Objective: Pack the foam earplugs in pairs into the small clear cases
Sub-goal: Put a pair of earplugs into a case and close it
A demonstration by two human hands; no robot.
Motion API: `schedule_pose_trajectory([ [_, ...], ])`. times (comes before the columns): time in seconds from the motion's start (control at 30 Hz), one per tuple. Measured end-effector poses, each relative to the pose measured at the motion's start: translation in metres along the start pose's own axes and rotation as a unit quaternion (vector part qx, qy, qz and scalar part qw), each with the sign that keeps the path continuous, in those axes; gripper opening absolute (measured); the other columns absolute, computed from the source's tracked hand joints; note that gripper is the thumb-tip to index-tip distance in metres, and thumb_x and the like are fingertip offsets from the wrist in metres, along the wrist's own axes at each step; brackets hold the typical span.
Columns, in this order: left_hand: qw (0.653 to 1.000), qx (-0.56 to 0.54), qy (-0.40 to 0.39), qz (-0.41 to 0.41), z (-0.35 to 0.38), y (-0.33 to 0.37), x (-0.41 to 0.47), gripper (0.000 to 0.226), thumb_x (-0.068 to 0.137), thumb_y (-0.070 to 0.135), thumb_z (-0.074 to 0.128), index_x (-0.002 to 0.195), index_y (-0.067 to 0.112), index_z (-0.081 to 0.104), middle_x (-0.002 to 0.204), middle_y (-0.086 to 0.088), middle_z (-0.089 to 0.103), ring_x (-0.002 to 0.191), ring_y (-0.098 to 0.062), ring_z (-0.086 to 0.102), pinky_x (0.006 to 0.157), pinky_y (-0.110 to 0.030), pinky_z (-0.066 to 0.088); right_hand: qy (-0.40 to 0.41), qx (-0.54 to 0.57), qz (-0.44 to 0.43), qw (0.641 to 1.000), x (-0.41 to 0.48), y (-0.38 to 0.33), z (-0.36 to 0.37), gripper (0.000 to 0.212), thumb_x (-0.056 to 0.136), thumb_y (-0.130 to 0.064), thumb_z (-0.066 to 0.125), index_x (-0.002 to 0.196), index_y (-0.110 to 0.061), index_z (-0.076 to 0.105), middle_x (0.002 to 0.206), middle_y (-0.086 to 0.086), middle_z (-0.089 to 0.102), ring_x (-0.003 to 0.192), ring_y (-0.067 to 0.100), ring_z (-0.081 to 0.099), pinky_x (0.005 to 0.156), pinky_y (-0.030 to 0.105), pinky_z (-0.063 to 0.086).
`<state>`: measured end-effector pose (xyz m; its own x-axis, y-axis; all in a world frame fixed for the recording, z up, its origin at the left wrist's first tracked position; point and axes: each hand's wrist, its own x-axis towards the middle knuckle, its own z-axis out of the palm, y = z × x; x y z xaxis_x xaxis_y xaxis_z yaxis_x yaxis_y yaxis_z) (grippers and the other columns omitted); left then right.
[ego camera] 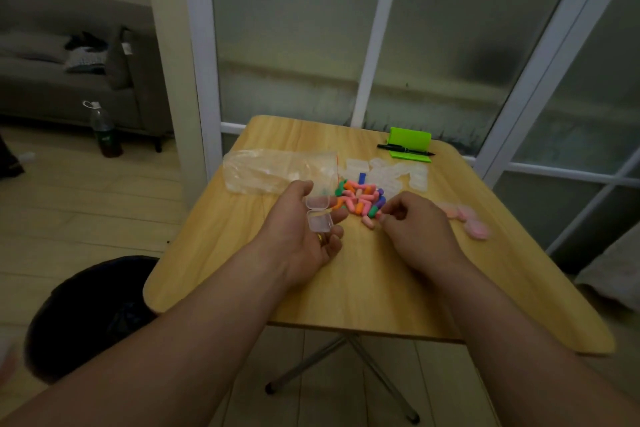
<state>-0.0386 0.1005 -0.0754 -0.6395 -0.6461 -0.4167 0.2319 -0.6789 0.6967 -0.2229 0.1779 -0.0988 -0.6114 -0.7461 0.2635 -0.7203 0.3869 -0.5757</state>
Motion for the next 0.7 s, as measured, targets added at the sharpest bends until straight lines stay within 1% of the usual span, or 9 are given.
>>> schedule_pose_trajectory([
  [0.07, 1.0, 0.006, -0.003, -0.004, 0.001, -0.001, 0.002, 0.052, 0.104, 0.05, 0.043, 0.127, 0.009, 0.065, 0.108, -0.01, 0.068, 0.06, -0.016, 0.05, 0.055, -0.026, 0.04, 0.016, -0.009, 0.003, 1.0, 0.002, 0.0, 0.001, 0.007, 0.097, -0.026, 0.072, 0.103, -0.026, 0.068, 0.091, -0.013, 0.064, 0.088, 0.01, 0.062, 0.079, 0.036, 0.054],
  [0.17, 1.0, 0.016, -0.012, -0.009, 0.003, -0.003, 0.004, 0.054, 0.103, 0.05, 0.043, 0.132, 0.009, 0.064, 0.093, -0.008, 0.067, 0.059, -0.016, 0.051, 0.053, -0.025, 0.04, 0.018, -0.021, 0.006, 1.0, 0.005, 0.002, 0.003, 0.009, 0.097, -0.026, 0.072, 0.105, -0.025, 0.068, 0.087, -0.014, 0.063, 0.087, 0.011, 0.063, 0.079, 0.038, 0.056],
  [0.3, 0.999, 0.026, -0.02, -0.009, 0.005, -0.005, 0.006, 0.059, 0.103, 0.05, 0.042, 0.139, 0.007, 0.062, 0.091, -0.008, 0.066, 0.058, -0.016, 0.051, 0.052, -0.024, 0.04, 0.019, -0.045, 0.014, 0.999, 0.01, 0.002, 0.008, 0.014, 0.093, -0.032, 0.073, 0.104, -0.025, 0.072, 0.095, -0.006, 0.071, 0.088, 0.014, 0.065, 0.078, 0.04, 0.058],
  [0.37, 0.999, 0.029, -0.022, -0.009, 0.005, -0.005, 0.006, 0.056, 0.104, 0.05, 0.042, 0.136, 0.009, 0.063, 0.091, -0.008, 0.066, 0.058, -0.016, 0.051, 0.052, -0.024, 0.04, 0.02, -0.061, 0.019, 0.998, 0.012, 0.001, 0.01, 0.016, 0.091, -0.035, 0.074, 0.103, -0.025, 0.073, 0.096, -0.005, 0.071, 0.087, 0.014, 0.064, 0.076, 0.039, 0.057],
  [0.47, 0.999, 0.031, -0.025, -0.009, 0.007, -0.004, 0.006, 0.05, 0.104, 0.049, 0.042, 0.126, 0.011, 0.065, 0.089, -0.008, 0.067, 0.058, -0.016, 0.05, 0.052, -0.024, 0.04, 0.03, -0.072, 0.019, 0.997, 0.014, 0.0, 0.011, 0.014, 0.091, -0.037, 0.074, 0.099, -0.026, 0.073, 0.095, -0.005, 0.07, 0.088, 0.015, 0.064, 0.076, 0.04, 0.056],
  [0.57, 0.999, 0.033, -0.024, -0.008, 0.007, -0.005, 0.005, 0.049, 0.104, 0.049, 0.042, 0.125, 0.011, 0.066, 0.09, -0.008, 0.067, 0.058, -0.015, 0.05, 0.053, -0.025, 0.039, 0.037, -0.072, 0.014, 0.997, 0.014, 0.0, 0.01, 0.009, 0.094, -0.032, 0.07, 0.096, -0.024, 0.073, 0.095, -0.004, 0.072, 0.088, 0.017, 0.064, 0.076, 0.039, 0.056],
  [0.7, 0.999, 0.035, -0.025, -0.013, 0.007, -0.005, 0.004, 0.047, 0.104, 0.049, 0.043, 0.121, 0.012, 0.066, 0.09, -0.008, 0.068, 0.06, -0.016, 0.051, 0.052, -0.025, 0.042, 0.029, -0.041, 0.019, 0.999, 0.01, 0.002, 0.002, 0.011, 0.097, -0.026, 0.067, 0.102, -0.021, 0.076, 0.098, -0.003, 0.073, 0.089, 0.014, 0.065, 0.079, 0.039, 0.057],
])
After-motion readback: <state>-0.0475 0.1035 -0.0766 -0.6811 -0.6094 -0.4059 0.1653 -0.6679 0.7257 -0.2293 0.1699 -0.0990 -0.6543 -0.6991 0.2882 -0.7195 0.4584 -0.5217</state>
